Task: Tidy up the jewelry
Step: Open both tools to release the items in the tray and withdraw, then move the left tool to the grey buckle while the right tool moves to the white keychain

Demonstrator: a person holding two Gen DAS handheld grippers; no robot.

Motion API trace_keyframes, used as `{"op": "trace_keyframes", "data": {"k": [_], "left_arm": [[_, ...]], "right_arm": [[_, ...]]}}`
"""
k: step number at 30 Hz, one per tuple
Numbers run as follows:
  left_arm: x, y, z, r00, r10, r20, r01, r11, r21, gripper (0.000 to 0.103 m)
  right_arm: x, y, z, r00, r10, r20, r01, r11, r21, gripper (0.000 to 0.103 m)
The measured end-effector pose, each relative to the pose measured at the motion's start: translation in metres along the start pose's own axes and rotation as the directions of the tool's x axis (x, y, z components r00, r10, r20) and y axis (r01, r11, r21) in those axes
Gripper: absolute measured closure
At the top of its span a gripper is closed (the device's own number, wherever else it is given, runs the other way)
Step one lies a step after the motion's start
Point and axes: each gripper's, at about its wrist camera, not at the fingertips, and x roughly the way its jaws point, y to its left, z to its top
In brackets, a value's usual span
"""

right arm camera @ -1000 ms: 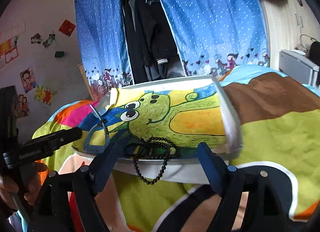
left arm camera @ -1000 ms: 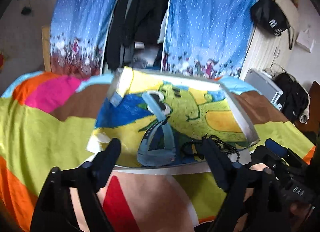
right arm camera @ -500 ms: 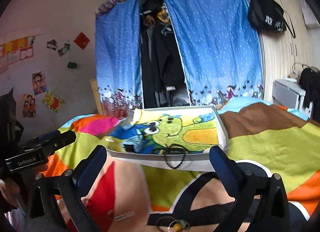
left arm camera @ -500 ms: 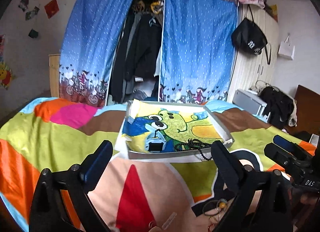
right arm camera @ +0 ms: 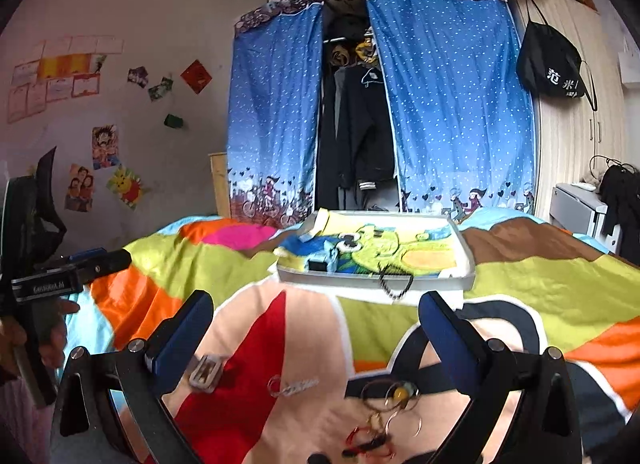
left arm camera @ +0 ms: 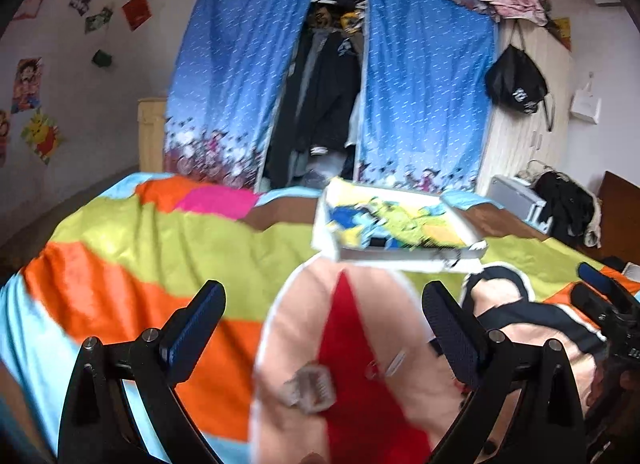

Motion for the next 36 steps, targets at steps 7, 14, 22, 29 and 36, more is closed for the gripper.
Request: {"op": "trace_keyframes", "data": {"k": [7,14,22,29,36], "left_arm": [[0.007,0.028,-0.046,0.992,0.022,-0.127,-0.029,0.998,-0.051,0.007],[0.04,0.029,-0.086,0.966,0.006,-0.26,-0.016,0.999,-0.038,0.007],[0.081,0.015,-0.108,0.938,-0.008,-0.345,0.041,0.995,0.089,0.007],[0.11,0.017,-0.115,0.926,-0.036,-0.376,0.07,0.995,0.078,0.007],[0.13,0.023,-0.116,0.921,-0.031,-0.387,0.063,0.995,0.071,0.016]], "right_arm": [[0.011,0.022,-0.05,0.993,0.017,-0.115,-0.023,0.998,-0.057,0.0],[0.031,0.022,-0.097,0.963,0.006,-0.269,-0.024,0.998,-0.061,0.0],[0.051,0.003,-0.138,0.913,0.03,-0.407,-0.02,0.999,0.029,0.0],[0.086,-0.006,-0.14,0.882,0.078,-0.464,-0.082,0.997,0.011,0.0],[0.131,-0.018,-0.131,0.853,0.118,-0.508,-0.139,0.99,-0.004,0.013]]}}
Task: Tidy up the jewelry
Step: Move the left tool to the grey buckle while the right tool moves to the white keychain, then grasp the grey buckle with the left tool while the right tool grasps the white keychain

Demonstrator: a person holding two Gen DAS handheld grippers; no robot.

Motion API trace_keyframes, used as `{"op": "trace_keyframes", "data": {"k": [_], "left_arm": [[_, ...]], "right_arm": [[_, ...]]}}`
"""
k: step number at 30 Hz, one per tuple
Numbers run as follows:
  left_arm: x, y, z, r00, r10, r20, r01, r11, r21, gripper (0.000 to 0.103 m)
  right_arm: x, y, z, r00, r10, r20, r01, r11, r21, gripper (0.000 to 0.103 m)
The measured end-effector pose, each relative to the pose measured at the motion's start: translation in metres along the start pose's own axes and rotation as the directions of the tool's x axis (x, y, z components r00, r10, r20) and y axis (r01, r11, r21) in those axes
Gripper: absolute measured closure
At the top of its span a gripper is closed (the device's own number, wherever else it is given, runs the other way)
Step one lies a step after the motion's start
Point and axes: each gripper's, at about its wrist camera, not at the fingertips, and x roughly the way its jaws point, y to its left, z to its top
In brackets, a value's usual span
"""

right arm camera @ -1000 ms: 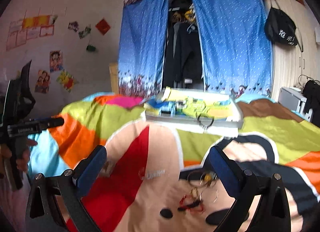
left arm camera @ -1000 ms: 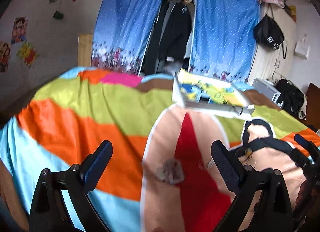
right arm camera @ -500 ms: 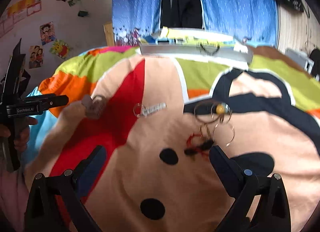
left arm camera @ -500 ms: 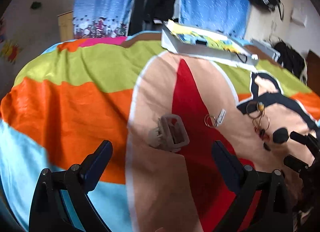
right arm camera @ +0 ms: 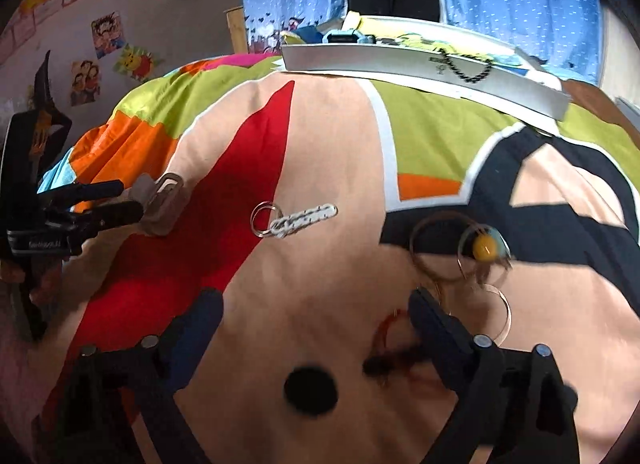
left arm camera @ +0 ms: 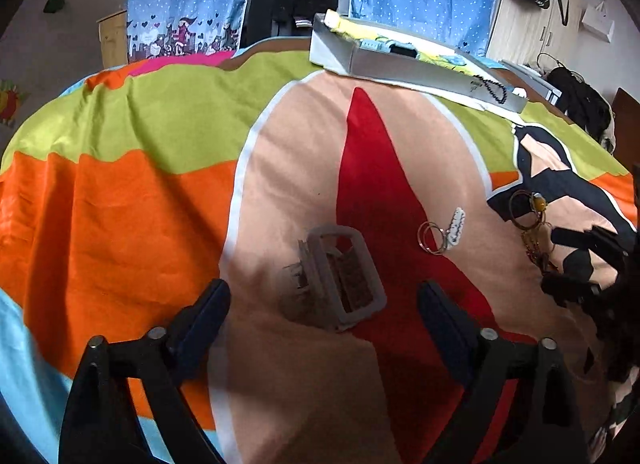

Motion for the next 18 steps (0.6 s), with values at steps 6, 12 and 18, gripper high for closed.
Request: {"op": "trace_keyframes", "data": {"k": [6,12,18], "left_arm": [[0.016,0.0,0.004,1.0,0.002,-0.019,-0.002,1.0,0.024,0.031],[0.022,-0.004,0.003,0.999,-0.044,-0.024,0.045,0.998,0.052,0.051],[0.022,0.0,0.003,0.997,-0.079,-0.024,0.079,0.997,0.025,0.054]], "right_arm": [[0.032,-0.003,0.022,0.995,0.061,-0.074,-0.065,0.996,-0.061,0.029],[0.055,0.005,0.038,0.992,0.056,-0.114,-0.073,0.986,-0.153,0.032],[0.075,0.003,0.044,0.989,0.056,-0.134,-0.079,0.981,-0.179,0.032]]}}
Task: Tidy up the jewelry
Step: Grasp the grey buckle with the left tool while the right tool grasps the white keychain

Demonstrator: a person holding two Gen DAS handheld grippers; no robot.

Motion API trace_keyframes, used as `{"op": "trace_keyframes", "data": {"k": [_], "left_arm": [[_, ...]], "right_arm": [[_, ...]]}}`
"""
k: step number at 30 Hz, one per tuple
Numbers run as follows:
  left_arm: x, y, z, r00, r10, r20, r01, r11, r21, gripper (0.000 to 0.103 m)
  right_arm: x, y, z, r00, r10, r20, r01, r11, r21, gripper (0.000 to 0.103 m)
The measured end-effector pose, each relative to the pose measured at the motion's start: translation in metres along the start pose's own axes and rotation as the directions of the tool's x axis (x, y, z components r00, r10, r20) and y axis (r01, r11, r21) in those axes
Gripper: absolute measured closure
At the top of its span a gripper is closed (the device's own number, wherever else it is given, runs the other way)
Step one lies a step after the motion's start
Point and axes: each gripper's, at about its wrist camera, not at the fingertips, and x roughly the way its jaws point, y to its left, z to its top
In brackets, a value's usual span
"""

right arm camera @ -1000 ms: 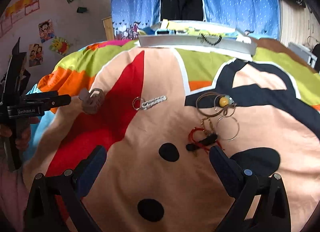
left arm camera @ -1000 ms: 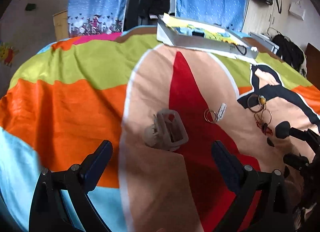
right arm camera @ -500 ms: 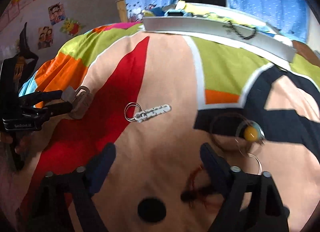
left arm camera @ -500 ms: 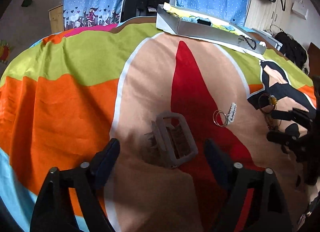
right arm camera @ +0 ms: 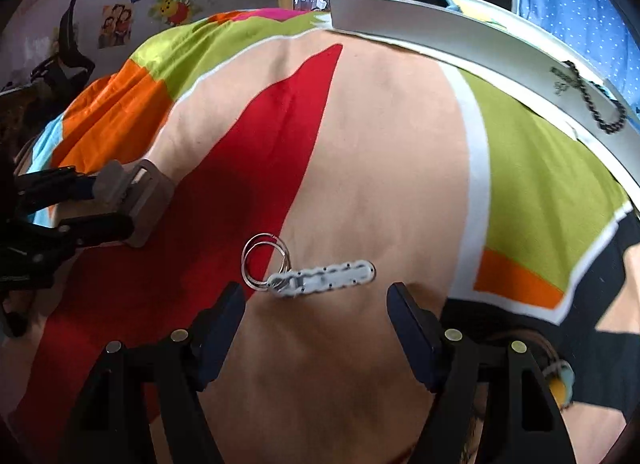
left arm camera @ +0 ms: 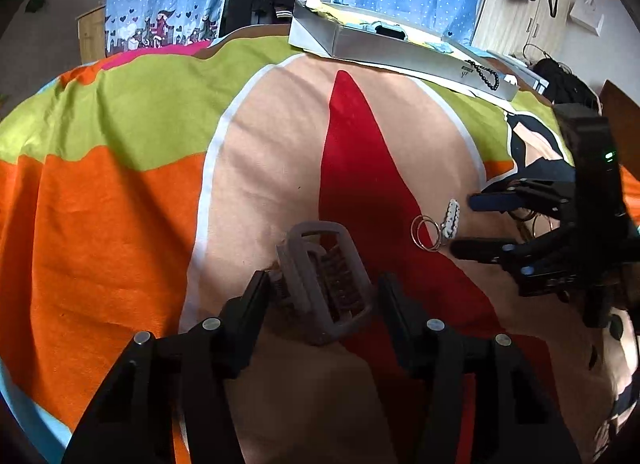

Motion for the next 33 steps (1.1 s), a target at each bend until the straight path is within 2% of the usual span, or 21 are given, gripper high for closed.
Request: {"op": "trace_keyframes", "data": {"k": [3,5,10,11,13,23,33], "left_arm": [[0.0,0.002,0.0,1.0,-0.014,0.0,0.014,1.0,-0.009,0.054],[0.0,0.002,0.0,1.0,-0.019,0.001,0.019,1.0,-0.013,0.054],[-0.001,0.002,0.0,1.0,-0.02,0.002,0.02,1.0,-0.014,0.056],[-0.001,0.002,0.0,1.0,-0.019,0.007,0.019,1.0,-0.015,0.079],[0.001,0.004,0.0,0.999,-0.036,-0.014,0.036,0.999,-0.026,0.085],[-0.003,-0.001,-0.001,1.0,-0.017,-0.001,0.017,1.0,-0.013,0.086],[-0.016,-0.019,0.004,0.999,-0.008,0.053,0.008,1.0,-0.003,0.086]], "right_arm": [[0.008,0.0,0.002,1.0,-0.01,-0.003,0.01,1.0,-0.026,0.035],[0.009,-0.001,0.002,1.0,-0.02,0.004,0.02,0.999,-0.042,0.045],[0.007,-0.003,-0.001,1.0,-0.013,0.022,0.013,0.999,-0.032,0.046],[0.006,-0.004,-0.003,1.0,-0.009,0.024,0.01,1.0,-0.026,0.046],[0.003,-0.004,-0.005,1.0,-0.004,0.028,0.004,1.0,-0.015,0.046],[-0.015,0.001,-0.014,0.998,0.007,0.068,-0.009,0.999,0.037,0.046],[-0.043,-0.001,-0.019,0.99,-0.002,0.138,-0.011,0.996,0.092,0.046]]}}
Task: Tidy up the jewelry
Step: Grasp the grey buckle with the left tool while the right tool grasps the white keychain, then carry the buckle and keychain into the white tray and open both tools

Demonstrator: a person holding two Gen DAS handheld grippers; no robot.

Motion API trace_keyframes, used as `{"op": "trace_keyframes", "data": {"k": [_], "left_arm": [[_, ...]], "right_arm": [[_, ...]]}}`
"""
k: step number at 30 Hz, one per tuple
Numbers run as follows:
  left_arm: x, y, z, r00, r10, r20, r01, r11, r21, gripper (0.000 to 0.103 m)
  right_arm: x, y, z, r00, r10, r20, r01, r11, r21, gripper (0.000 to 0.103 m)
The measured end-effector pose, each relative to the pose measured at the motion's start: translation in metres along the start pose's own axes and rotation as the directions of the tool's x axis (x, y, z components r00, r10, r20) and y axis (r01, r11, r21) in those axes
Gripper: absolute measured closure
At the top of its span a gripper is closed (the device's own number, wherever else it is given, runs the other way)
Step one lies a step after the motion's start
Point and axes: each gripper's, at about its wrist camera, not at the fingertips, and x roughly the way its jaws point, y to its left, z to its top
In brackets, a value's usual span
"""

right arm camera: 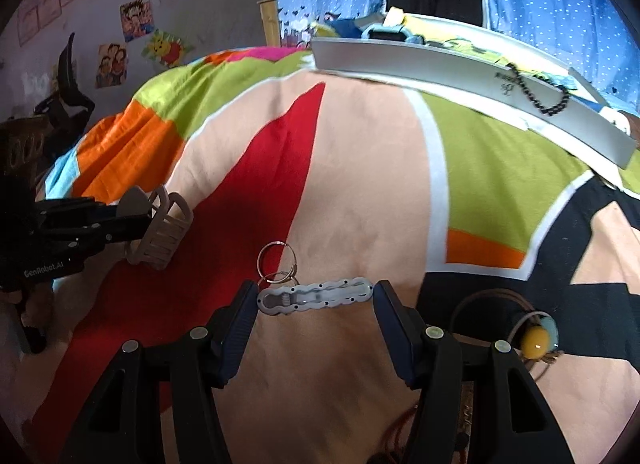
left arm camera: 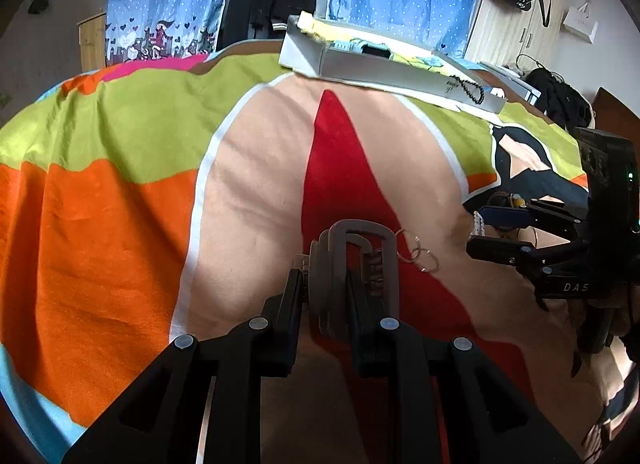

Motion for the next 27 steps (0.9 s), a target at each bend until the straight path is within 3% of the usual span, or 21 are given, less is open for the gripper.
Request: {"op": "trace_keyframes", "data": {"k": [3,7,15,21,25,27], "left_arm": [[-0.003,-0.008,0.016,1.0,-0.017,0.026,0.017,0.999,-0.027,0.086],[0.005,-0.028,0.065,0.994,-0.059,0.09,0.065,0.995,-0.069,0.086],[0.033,-0.076,0.172,0.975,-0.125,0.182,0.124,0.992,0.012,0.086],[0.086,-0.1,0.231,0.985,-0.105,0.137,0.106,0.994,0.0,0.086],[0.123,-0.102,0.246,0.997,-0.06,0.056,0.064,0.996,-0.064,0.086],[0.136,-0.101,0.247,0.999,-0.039,0.021,0.04,0.996,-0.076,0.086]], "right_arm": [[-0.011,-0.002,0.006,0.999,-0.008,0.035,0.008,1.0,0.004,0.046],[-0.034,-0.018,0.025,0.993,-0.038,0.109,0.038,0.999,0.002,0.046],[-0.075,-0.087,0.079,0.957,-0.142,0.251,0.139,0.99,0.03,0.046],[-0.073,-0.148,0.114,0.931,-0.239,0.277,0.226,0.971,0.081,0.046],[-0.058,-0.179,0.117,0.912,-0.291,0.291,0.261,0.956,0.136,0.046],[-0.051,-0.192,0.114,0.914,-0.292,0.282,0.251,0.953,0.172,0.046]]}}
